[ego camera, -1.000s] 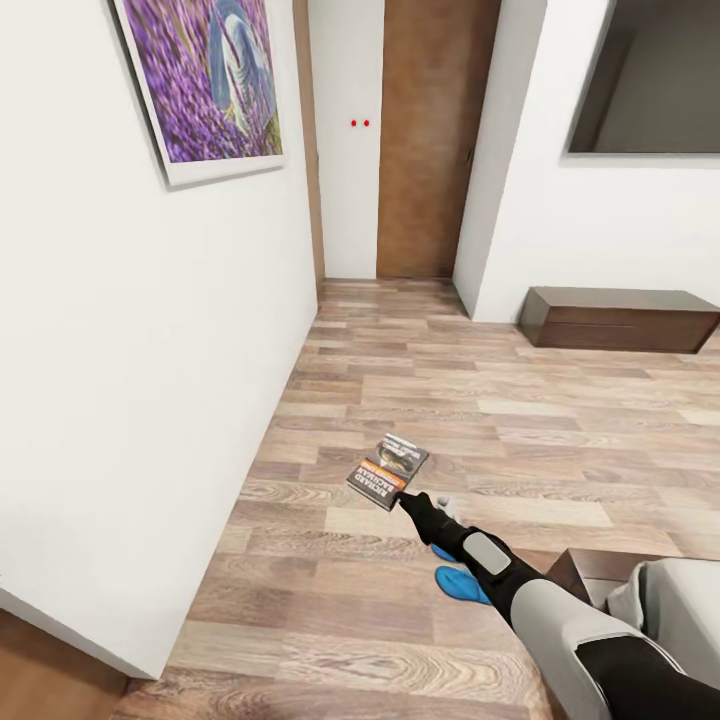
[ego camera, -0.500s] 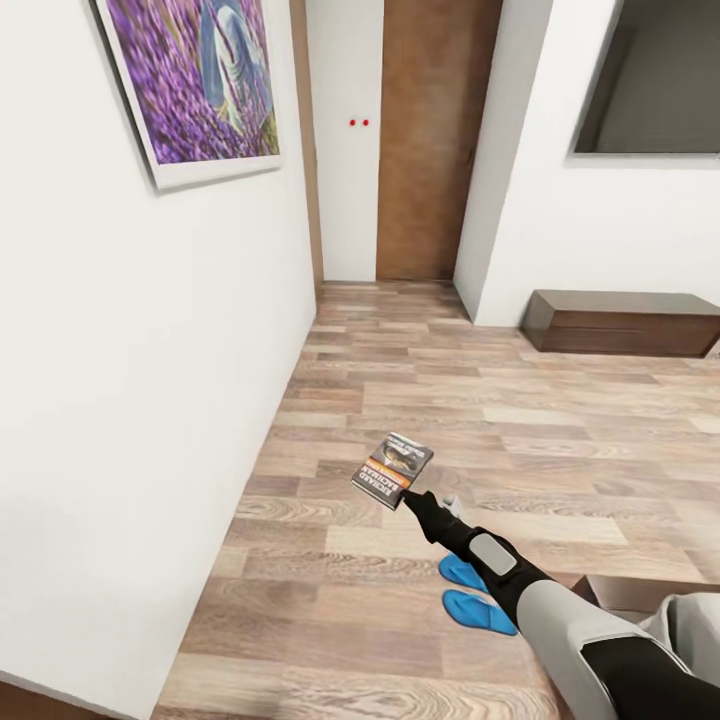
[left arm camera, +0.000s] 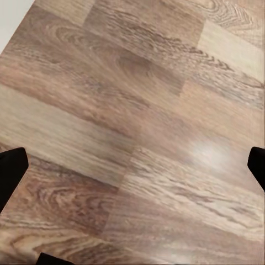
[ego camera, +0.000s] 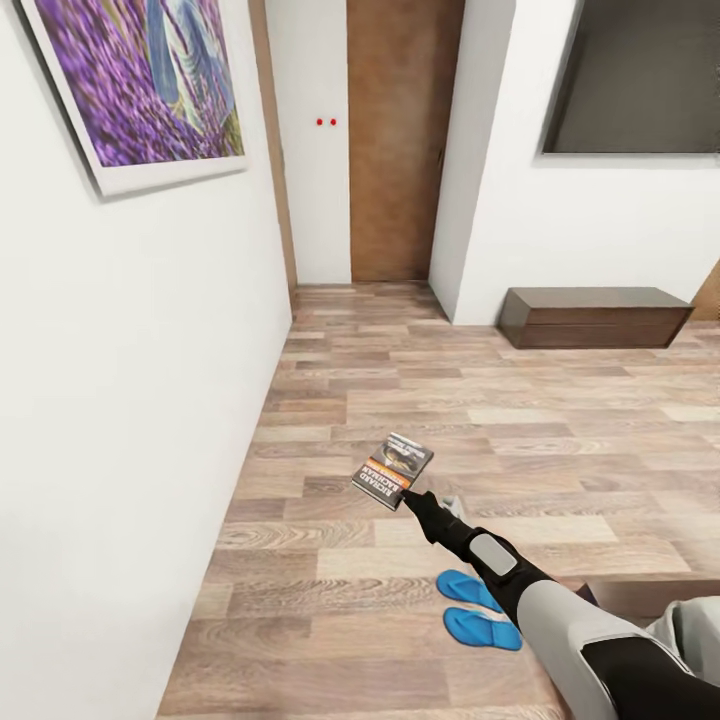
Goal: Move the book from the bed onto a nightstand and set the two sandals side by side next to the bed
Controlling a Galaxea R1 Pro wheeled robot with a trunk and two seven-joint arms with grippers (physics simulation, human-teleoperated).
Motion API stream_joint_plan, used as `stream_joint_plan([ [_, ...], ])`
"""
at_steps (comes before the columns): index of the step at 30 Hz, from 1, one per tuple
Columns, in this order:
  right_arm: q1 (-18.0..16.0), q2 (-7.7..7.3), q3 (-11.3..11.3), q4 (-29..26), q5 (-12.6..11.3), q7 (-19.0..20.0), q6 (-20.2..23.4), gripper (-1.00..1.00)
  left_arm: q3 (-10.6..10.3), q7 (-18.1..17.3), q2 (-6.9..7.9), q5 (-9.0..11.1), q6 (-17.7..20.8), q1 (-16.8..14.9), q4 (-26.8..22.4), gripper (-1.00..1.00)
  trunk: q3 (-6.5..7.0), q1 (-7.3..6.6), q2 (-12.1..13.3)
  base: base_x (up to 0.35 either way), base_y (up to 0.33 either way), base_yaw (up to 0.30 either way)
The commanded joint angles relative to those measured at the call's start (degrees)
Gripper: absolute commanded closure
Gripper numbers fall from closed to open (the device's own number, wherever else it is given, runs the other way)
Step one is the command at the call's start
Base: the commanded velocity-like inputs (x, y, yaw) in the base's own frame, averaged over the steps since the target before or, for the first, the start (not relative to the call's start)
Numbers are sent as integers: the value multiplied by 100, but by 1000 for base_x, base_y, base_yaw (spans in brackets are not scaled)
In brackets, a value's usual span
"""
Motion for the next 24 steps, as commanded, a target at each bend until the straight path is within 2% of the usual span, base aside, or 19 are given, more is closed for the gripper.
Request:
stream_joint_plan([
  [1,-5,-2,30,1,-76,8,19,100,-47,-20,3,60,-19,-4,7,-100,-4,2,-2,211,147,-57],
  [15,-4,-2,24,1,-76,8,22,100,-46,-16,3,61,-19,-4,7,-100,-4,2,-2,212,110,-12],
  [24,-4,-2,24,1,-76,8,20,100,-46,-12,3,62,-19,-4,7,-100,-4,2,-2,225,38,0],
])
